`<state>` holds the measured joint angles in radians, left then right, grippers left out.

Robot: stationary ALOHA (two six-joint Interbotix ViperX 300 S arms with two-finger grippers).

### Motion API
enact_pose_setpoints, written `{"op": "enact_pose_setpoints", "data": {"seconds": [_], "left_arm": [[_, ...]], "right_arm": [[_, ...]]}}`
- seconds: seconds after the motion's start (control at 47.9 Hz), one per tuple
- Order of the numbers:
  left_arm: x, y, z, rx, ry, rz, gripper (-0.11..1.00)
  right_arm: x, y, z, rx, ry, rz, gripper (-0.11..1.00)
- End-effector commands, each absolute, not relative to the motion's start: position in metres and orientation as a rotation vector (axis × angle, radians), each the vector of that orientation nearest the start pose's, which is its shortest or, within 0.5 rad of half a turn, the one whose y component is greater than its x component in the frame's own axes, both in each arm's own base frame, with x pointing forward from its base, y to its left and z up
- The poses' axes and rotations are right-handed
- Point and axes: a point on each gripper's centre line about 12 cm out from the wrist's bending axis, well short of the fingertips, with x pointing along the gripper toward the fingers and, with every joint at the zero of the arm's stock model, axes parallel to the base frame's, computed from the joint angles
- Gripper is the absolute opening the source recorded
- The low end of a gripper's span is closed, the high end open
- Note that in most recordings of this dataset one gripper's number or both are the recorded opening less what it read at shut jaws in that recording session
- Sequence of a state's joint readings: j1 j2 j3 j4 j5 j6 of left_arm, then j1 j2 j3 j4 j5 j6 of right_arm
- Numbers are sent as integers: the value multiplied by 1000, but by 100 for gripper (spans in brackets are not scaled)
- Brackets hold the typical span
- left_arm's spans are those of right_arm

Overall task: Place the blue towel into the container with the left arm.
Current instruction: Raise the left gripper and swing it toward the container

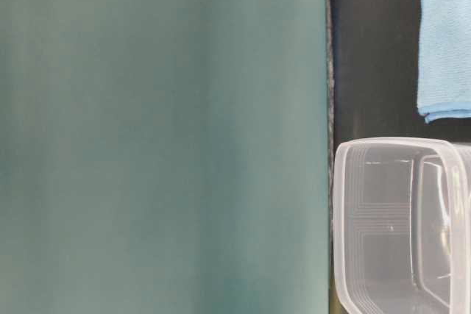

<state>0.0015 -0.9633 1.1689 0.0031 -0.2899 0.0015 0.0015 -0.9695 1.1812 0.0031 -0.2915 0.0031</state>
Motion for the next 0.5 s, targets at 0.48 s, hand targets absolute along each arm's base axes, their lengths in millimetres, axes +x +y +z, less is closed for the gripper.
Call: {"op": "enact_pose_setpoints", "data": {"seconds": [0.48], "left_arm": [[268, -1, 332, 27, 305, -1, 1]], "right_arm": [[198, -2, 287, 112, 15, -13, 1]]}}
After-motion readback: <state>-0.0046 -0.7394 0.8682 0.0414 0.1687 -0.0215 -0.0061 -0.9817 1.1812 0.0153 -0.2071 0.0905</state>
